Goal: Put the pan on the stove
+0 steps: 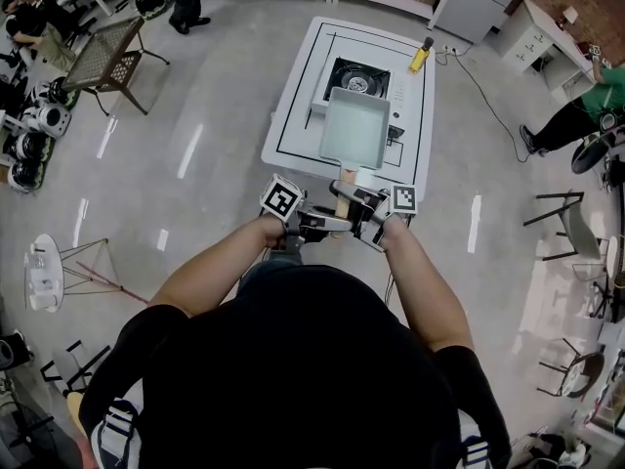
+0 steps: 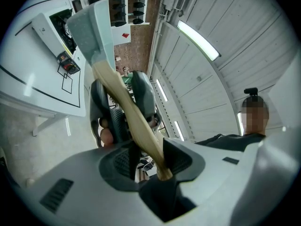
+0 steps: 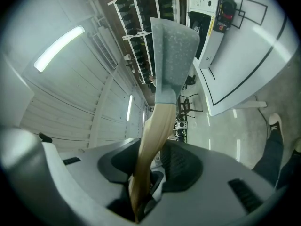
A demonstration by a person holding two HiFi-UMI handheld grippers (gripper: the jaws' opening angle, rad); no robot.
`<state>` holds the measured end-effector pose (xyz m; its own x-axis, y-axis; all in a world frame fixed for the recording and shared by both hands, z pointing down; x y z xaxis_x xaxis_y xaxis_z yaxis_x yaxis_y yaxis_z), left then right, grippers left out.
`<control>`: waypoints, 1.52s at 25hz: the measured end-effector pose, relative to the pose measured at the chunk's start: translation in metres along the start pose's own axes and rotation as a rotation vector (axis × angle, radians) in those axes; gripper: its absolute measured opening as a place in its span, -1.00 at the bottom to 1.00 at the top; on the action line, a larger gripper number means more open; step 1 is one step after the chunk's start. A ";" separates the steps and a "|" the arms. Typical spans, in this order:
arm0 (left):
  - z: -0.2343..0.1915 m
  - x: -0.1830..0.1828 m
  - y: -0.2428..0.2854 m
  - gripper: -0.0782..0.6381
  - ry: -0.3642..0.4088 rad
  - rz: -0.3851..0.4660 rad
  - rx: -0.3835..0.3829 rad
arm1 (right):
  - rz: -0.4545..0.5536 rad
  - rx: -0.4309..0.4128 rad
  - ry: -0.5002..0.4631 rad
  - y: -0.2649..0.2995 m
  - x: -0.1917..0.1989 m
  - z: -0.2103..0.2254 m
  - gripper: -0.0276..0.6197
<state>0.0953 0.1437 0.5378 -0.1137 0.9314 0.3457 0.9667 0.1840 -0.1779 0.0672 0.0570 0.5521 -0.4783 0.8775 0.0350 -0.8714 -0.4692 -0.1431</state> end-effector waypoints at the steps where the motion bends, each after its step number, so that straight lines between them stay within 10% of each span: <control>1: -0.003 -0.003 -0.002 -0.34 0.012 -0.010 -0.003 | 0.003 0.002 0.000 0.002 -0.003 0.001 -0.49; 38: -0.083 -0.170 -0.048 -0.35 -0.053 -0.135 0.020 | 0.117 0.035 0.053 0.085 -0.167 0.042 -0.49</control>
<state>0.0872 -0.0490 0.5637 -0.2549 0.9129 0.3189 0.9371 0.3145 -0.1512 0.0684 -0.1341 0.5755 -0.5711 0.8202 -0.0320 -0.8138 -0.5709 -0.1083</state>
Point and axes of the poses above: the fingertips, and each gripper's own axes: y forward along the fingers, z to its right, x out of its underside, the point moved 1 cm from there along -y, backward along the fingers, and after that the axes turned 6 degrees about z, right-handed, at the moved point
